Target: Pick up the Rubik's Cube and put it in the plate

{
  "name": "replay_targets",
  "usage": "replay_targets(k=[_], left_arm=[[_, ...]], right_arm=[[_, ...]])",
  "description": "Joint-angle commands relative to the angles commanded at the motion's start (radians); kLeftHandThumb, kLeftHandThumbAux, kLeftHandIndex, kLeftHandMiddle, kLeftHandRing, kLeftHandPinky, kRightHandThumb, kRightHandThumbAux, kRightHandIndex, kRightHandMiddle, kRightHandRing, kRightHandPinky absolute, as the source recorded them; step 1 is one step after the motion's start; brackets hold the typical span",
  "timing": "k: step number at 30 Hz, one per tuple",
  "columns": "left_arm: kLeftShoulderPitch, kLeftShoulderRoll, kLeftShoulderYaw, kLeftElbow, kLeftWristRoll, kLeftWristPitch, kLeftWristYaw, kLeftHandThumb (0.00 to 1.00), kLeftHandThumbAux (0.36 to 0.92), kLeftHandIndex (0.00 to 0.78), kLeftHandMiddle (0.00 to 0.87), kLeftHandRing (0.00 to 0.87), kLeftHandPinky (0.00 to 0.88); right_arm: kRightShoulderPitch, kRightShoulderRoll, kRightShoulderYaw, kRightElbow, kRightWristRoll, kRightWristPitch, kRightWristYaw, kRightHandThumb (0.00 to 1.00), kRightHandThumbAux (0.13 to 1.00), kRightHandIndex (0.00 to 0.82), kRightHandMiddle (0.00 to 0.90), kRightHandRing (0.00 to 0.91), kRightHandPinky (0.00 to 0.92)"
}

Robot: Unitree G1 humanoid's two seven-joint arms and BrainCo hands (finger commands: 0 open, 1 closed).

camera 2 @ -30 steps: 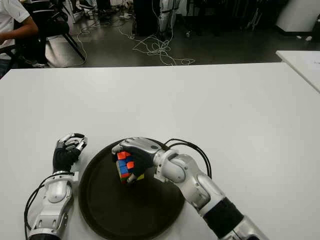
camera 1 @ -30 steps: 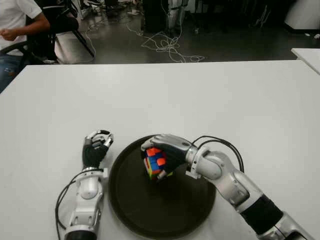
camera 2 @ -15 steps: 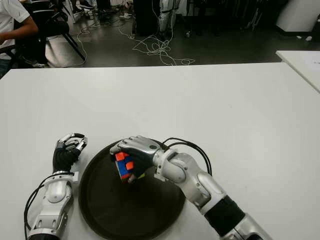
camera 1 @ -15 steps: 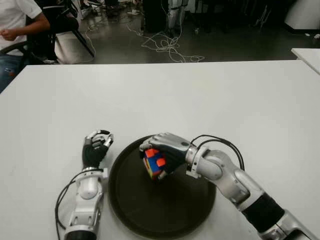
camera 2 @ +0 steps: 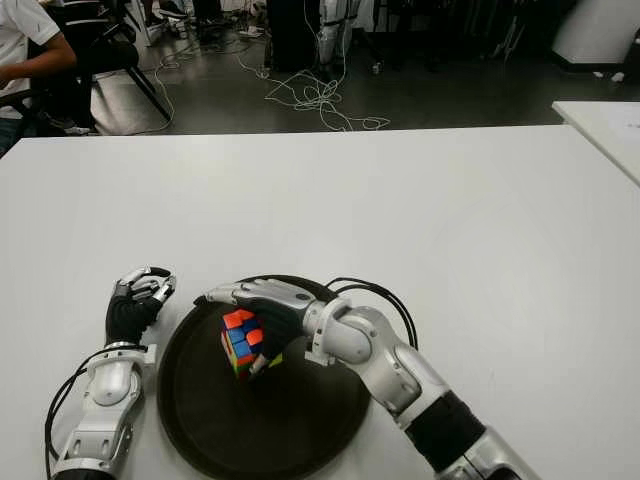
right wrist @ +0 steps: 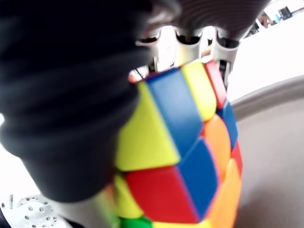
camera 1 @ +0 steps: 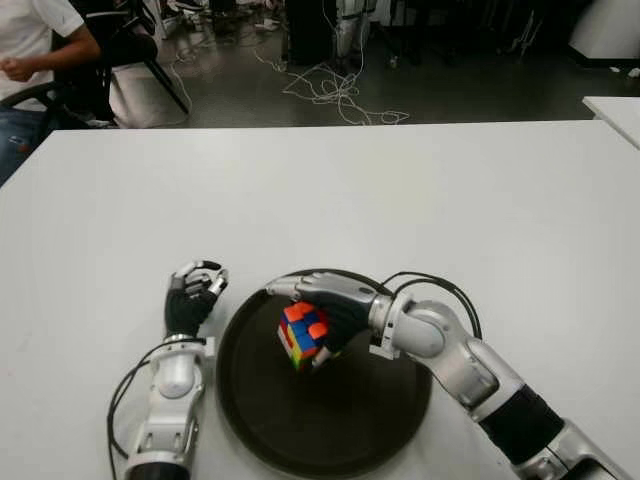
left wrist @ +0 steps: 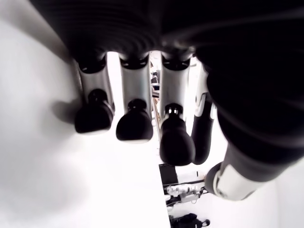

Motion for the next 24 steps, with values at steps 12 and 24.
replay_targets(k=[12, 24], left_arm=[[0.005, 0.002, -0.004, -0.014, 0.017, 0.017, 0.009, 0.709, 0.707, 0.443, 0.787, 0.811, 0.795], [0.006, -0.016, -0.001, -0.030, 0.043, 0.045, 0.055, 0.709, 0.707, 0.442, 0.771, 0.804, 0.802]], right_arm=[[0.003, 0.009, -0.004, 0.008, 0.008, 0.024, 0.003, 0.000, 0.953, 0.000, 0.000, 0.000, 0.004], [-0.009, 0.005, -0.004, 0.026, 0.008, 0.008, 0.009, 0.000, 0.956, 0.000, 0.000, 0.000, 0.000]])
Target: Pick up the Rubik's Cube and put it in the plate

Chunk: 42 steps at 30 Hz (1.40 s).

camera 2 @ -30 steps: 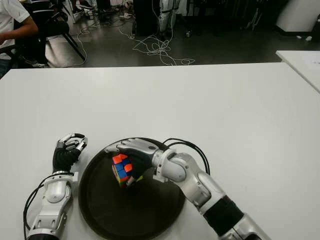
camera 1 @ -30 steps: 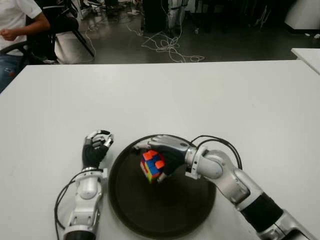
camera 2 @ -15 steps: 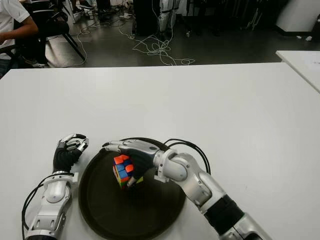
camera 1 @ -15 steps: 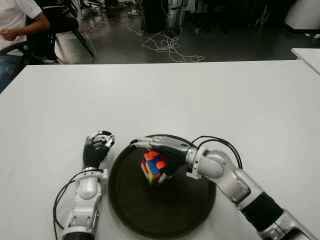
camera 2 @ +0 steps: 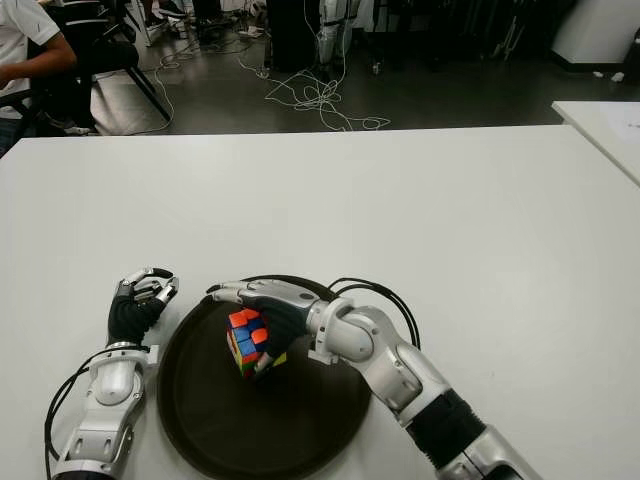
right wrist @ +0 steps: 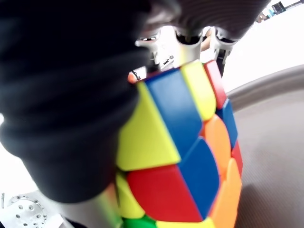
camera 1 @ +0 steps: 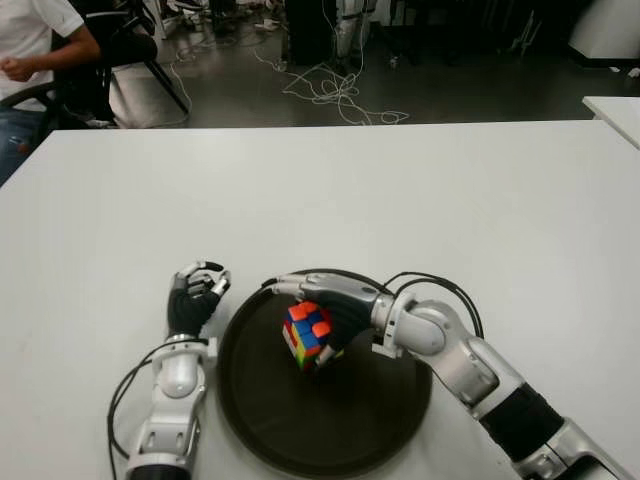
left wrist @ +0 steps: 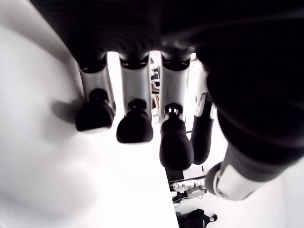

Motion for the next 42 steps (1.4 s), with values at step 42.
replay_targets(k=[42], left_arm=[[-0.014, -0.040, 0.028, 0.059, -0.029, -0.113, 0.051, 0.706, 0.708, 0.443, 0.785, 0.812, 0.805]], right_arm=[[0.015, 0.007, 0.004, 0.043, -0.141, -0.071, -0.198, 0.000, 0.837, 0.000, 0.000, 0.000, 0.000]])
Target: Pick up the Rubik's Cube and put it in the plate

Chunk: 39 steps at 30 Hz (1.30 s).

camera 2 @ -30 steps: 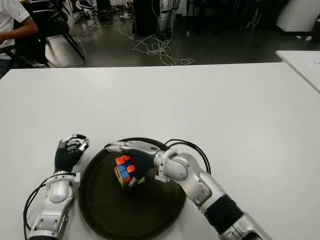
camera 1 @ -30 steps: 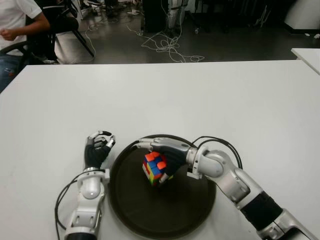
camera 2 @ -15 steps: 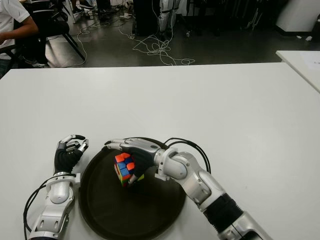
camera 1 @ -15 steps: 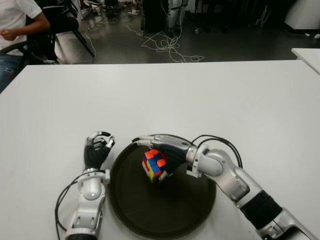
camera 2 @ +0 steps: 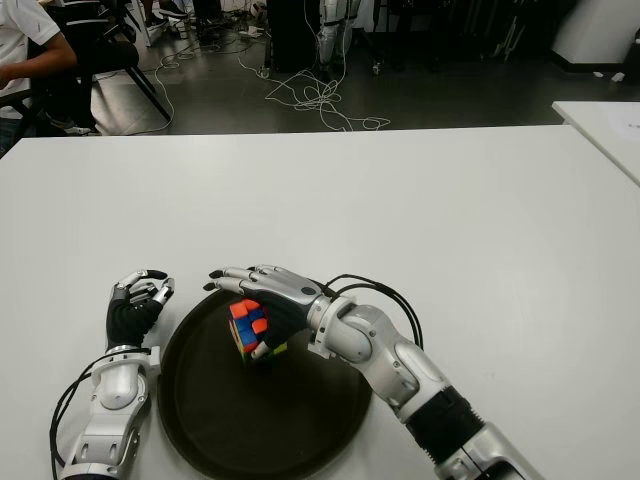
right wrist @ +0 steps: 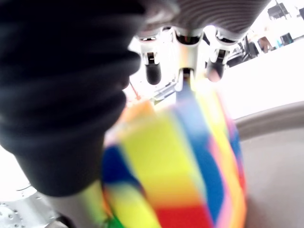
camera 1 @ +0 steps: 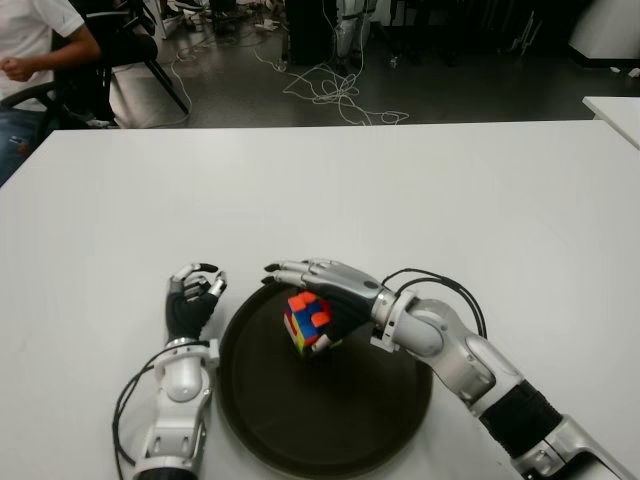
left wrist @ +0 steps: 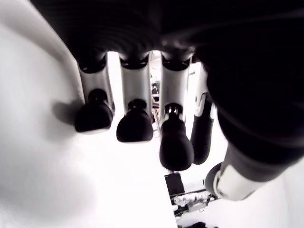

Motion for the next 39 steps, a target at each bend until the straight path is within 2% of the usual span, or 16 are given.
replay_targets(k=[4, 8, 14, 19, 26, 39], left_arm=[[-0.005, -0.008, 0.012, 0.022, -0.018, -0.028, 0.010, 0.706, 0.707, 0.443, 0.779, 0.806, 0.802], [-0.002, -0.012, 0.018, 0.026, -0.032, -0.031, 0.006, 0.706, 0.707, 0.443, 0.777, 0.806, 0.804], [0.013, -0.017, 0.017, -0.014, -0.038, -0.006, -0.004, 0.705, 0.708, 0.443, 0.772, 0.803, 0.803], [0.016, -0.015, 0.012, -0.032, -0.036, 0.017, -0.012, 0.702, 0.709, 0.442, 0.774, 0.803, 0.805], [0.015, -0.023, 0.018, -0.033, -0.042, 0.045, -0.009, 0.700, 0.710, 0.443, 0.775, 0.803, 0.801], [-0.003, -0.003, 0.026, 0.006, -0.045, 0.059, -0.036, 0.703, 0.709, 0.443, 0.773, 0.805, 0.799]], right_arm=[[-0.005, -0.003, 0.002, -0.012, -0.011, 0.016, 0.012, 0.000, 0.791, 0.000, 0.000, 0.000, 0.000], [-0.014, -0.015, 0.006, -0.028, -0.024, 0.031, 0.046, 0.000, 0.743, 0.000, 0.000, 0.000, 0.000], [-0.034, -0.042, 0.023, -0.038, -0.081, 0.027, 0.067, 0.000, 0.628, 0.000, 0.000, 0.000, 0.000], [-0.017, -0.032, 0.018, -0.031, -0.084, 0.019, 0.027, 0.000, 0.544, 0.000, 0.000, 0.000, 0.000], [-0.003, -0.019, 0.009, -0.037, -0.060, 0.041, 0.026, 0.000, 0.532, 0.000, 0.000, 0.000, 0.000], [0.005, -0.008, 0.009, -0.039, -0.070, 0.058, 0.008, 0.000, 0.614, 0.000, 0.000, 0.000, 0.000]])
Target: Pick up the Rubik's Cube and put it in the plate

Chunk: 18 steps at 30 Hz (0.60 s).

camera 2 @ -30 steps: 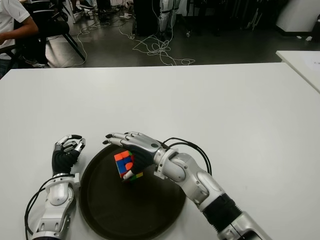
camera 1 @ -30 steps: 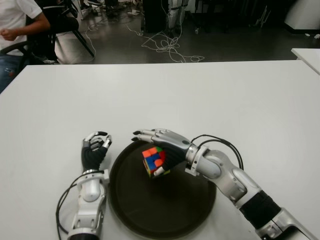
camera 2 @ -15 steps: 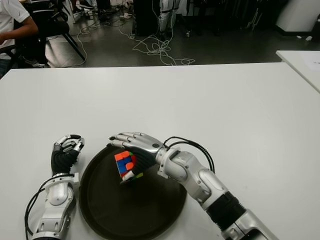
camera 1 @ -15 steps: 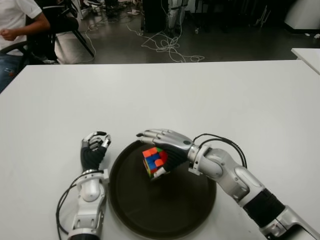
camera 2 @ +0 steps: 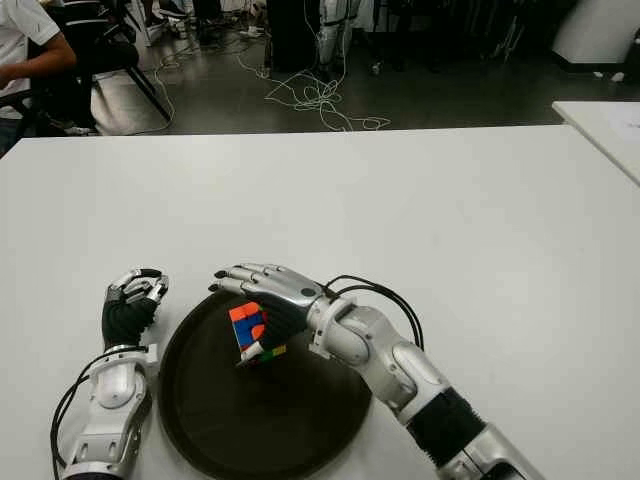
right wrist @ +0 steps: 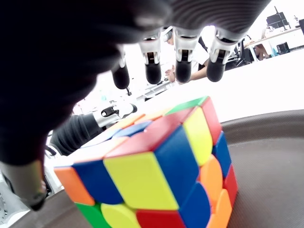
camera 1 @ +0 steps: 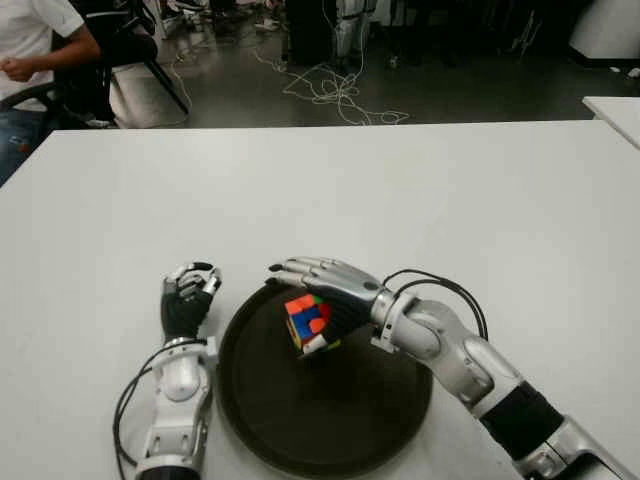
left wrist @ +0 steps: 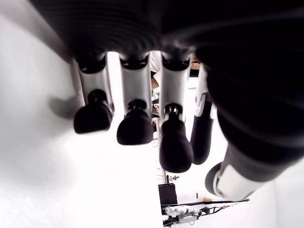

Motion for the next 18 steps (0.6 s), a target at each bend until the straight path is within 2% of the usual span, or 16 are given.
replay_targets(k=[6, 10, 14, 18], left_arm=[[-0.006, 0.002, 0.000, 0.018, 0.003, -0.013, 0.006, 0.703, 0.709, 0.443, 0.777, 0.809, 0.805], [-0.013, -0.001, 0.009, 0.038, -0.011, -0.036, 0.004, 0.703, 0.708, 0.443, 0.781, 0.810, 0.807], [-0.015, -0.009, 0.018, 0.058, -0.018, -0.076, 0.013, 0.704, 0.708, 0.443, 0.786, 0.813, 0.811], [-0.021, -0.010, 0.024, 0.093, -0.021, -0.136, 0.009, 0.706, 0.706, 0.444, 0.791, 0.818, 0.816]], right_arm=[[0.007, -0.001, -0.008, -0.002, 0.002, -0.014, -0.020, 0.000, 0.617, 0.000, 0.000, 0.000, 0.000], [0.010, -0.010, -0.036, 0.004, 0.008, -0.042, -0.077, 0.000, 0.609, 0.000, 0.000, 0.000, 0.000], [0.016, -0.054, -0.095, -0.015, 0.047, -0.076, -0.088, 0.000, 0.602, 0.000, 0.000, 0.000, 0.000], [0.030, -0.076, -0.149, -0.051, 0.066, -0.090, -0.111, 0.000, 0.593, 0.000, 0.000, 0.000, 0.000]])
